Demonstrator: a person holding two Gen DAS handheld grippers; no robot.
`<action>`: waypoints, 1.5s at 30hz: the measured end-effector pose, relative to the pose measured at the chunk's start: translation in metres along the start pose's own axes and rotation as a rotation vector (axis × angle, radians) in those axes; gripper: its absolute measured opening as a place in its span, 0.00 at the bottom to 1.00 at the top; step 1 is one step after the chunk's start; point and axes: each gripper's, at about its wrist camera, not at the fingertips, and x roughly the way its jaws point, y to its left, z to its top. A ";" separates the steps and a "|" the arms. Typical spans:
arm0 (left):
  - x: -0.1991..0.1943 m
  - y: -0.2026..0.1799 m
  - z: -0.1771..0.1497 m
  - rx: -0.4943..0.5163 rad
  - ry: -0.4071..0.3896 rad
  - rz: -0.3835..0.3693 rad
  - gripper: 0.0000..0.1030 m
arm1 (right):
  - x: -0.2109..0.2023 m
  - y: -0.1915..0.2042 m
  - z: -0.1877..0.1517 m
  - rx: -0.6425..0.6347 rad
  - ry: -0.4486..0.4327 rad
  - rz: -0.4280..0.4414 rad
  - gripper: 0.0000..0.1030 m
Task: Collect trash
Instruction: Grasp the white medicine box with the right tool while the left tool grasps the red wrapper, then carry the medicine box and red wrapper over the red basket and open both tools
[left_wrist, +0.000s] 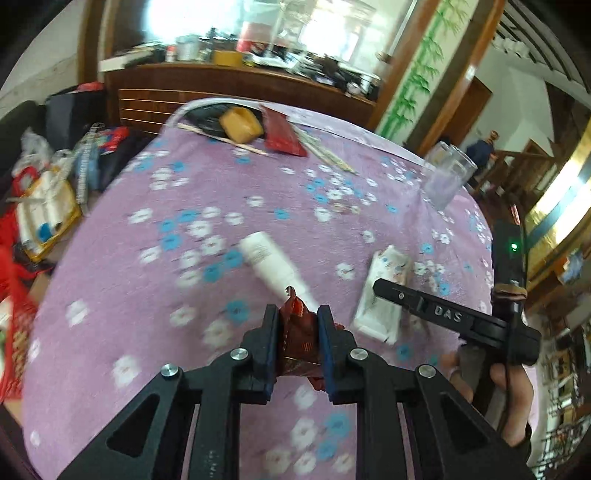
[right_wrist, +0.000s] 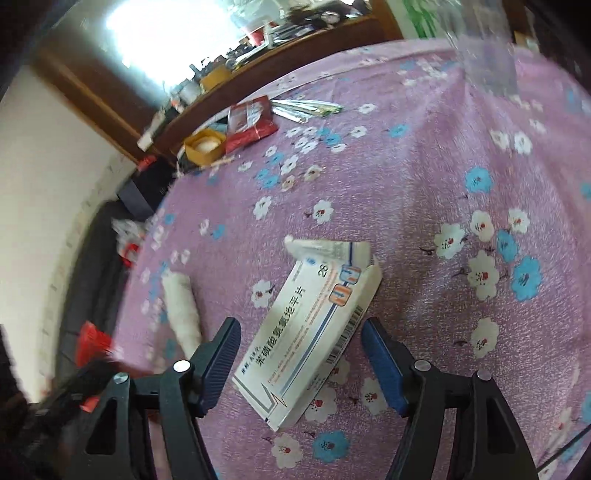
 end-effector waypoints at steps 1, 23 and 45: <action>-0.010 0.006 -0.008 -0.005 -0.016 0.022 0.21 | 0.001 0.005 -0.002 -0.023 -0.003 -0.016 0.79; -0.062 0.059 -0.063 -0.111 -0.056 -0.022 0.21 | 0.012 0.049 -0.029 -0.139 -0.048 -0.384 0.58; -0.081 0.045 -0.059 -0.107 0.002 -0.117 0.21 | -0.100 0.103 -0.077 -0.118 -0.217 0.087 0.58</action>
